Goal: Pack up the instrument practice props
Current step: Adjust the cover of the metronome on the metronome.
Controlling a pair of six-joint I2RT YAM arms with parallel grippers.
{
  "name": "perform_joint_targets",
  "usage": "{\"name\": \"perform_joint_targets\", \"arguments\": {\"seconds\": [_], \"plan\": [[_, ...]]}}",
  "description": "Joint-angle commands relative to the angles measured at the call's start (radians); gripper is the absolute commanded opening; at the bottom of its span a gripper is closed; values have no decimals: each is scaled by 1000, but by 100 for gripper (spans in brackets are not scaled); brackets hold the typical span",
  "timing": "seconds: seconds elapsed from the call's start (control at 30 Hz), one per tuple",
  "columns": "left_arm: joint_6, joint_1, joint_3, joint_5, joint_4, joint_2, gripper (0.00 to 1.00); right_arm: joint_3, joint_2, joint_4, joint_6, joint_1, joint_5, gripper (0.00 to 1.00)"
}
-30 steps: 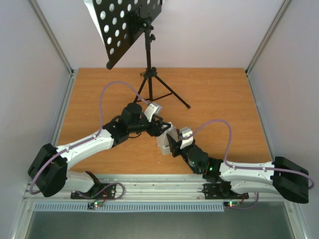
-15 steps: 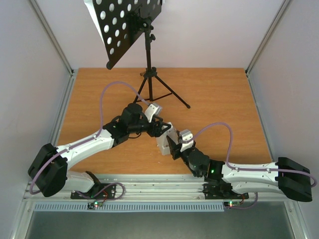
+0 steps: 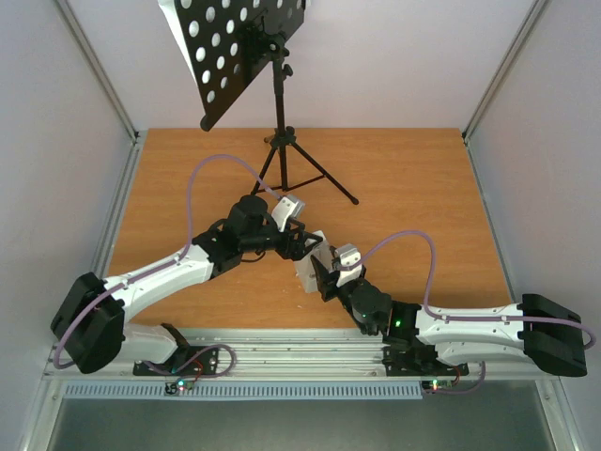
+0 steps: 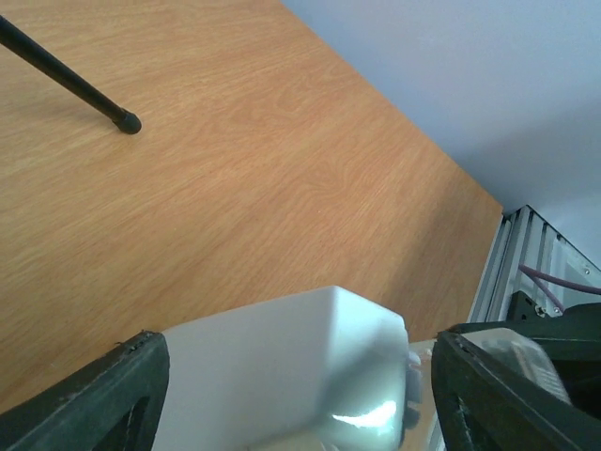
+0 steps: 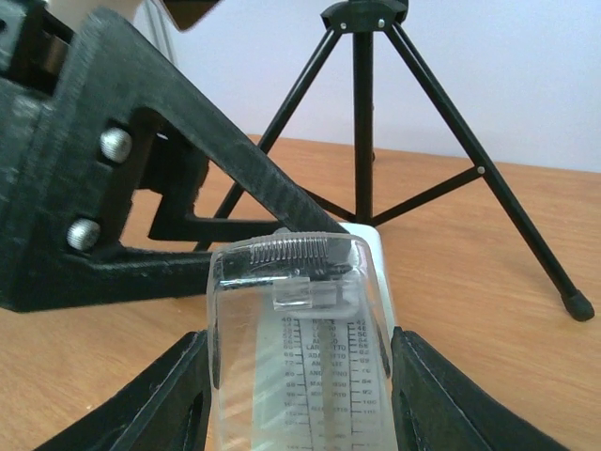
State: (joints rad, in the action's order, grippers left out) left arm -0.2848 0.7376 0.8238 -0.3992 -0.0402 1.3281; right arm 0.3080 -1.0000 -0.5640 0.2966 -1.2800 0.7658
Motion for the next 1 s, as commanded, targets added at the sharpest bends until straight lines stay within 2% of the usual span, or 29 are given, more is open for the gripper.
{"name": "perform_joint_targets", "arguments": {"seconds": [0.0,0.3,0.97], "plan": [[-11,6,16,24,15,-61,78,31,-19,0,-29,-10,61,45],[-38,2,-12,155,76,-139,96,29,-39,-8,-34,-9,66,45],[-62,-13,-38,191,83,-166,99,31,-92,-100,6,-8,91,45]]}}
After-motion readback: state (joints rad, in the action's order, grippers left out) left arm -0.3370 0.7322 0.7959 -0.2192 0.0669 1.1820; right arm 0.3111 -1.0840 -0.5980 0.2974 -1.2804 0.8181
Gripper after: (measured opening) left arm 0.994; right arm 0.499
